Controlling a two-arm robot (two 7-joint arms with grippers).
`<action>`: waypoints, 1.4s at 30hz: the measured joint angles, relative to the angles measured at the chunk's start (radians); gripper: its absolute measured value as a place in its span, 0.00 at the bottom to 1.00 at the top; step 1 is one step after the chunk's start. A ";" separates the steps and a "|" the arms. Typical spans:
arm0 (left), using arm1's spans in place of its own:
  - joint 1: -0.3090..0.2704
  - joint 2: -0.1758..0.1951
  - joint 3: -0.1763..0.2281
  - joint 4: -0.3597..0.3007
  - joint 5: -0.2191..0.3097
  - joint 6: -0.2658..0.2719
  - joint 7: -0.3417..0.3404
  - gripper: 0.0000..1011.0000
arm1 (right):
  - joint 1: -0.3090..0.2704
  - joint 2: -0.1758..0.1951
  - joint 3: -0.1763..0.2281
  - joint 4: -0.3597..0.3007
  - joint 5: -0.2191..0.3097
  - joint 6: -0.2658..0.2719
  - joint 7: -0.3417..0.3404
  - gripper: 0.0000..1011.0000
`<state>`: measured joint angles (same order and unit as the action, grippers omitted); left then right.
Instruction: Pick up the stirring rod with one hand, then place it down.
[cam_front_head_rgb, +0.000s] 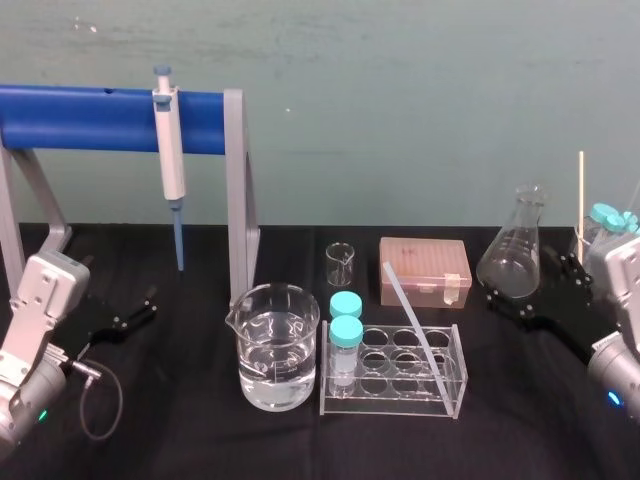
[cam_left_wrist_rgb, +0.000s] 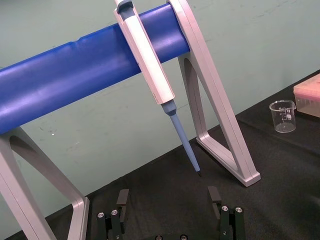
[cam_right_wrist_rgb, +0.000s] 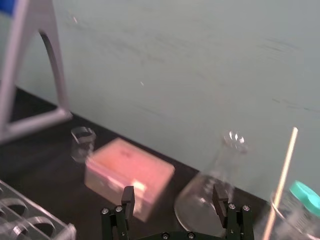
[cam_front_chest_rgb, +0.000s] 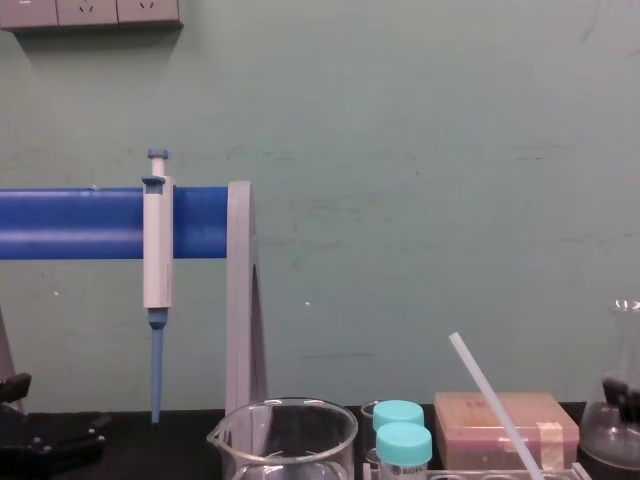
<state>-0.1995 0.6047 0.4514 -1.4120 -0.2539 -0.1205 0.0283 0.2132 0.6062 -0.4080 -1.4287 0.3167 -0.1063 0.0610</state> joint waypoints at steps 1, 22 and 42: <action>0.000 0.000 0.000 0.000 0.000 0.000 0.000 0.99 | 0.001 0.001 0.007 -0.006 0.017 0.004 0.018 0.99; 0.000 0.000 0.000 0.000 0.000 0.000 0.000 0.99 | 0.039 0.032 0.016 -0.165 0.293 0.302 0.411 0.99; 0.000 0.000 0.000 0.000 0.000 0.000 0.000 0.99 | 0.152 -0.006 -0.095 -0.076 0.195 0.353 0.462 0.99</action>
<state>-0.1995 0.6047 0.4514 -1.4120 -0.2539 -0.1205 0.0283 0.3650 0.6006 -0.5031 -1.5050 0.5114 0.2466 0.5233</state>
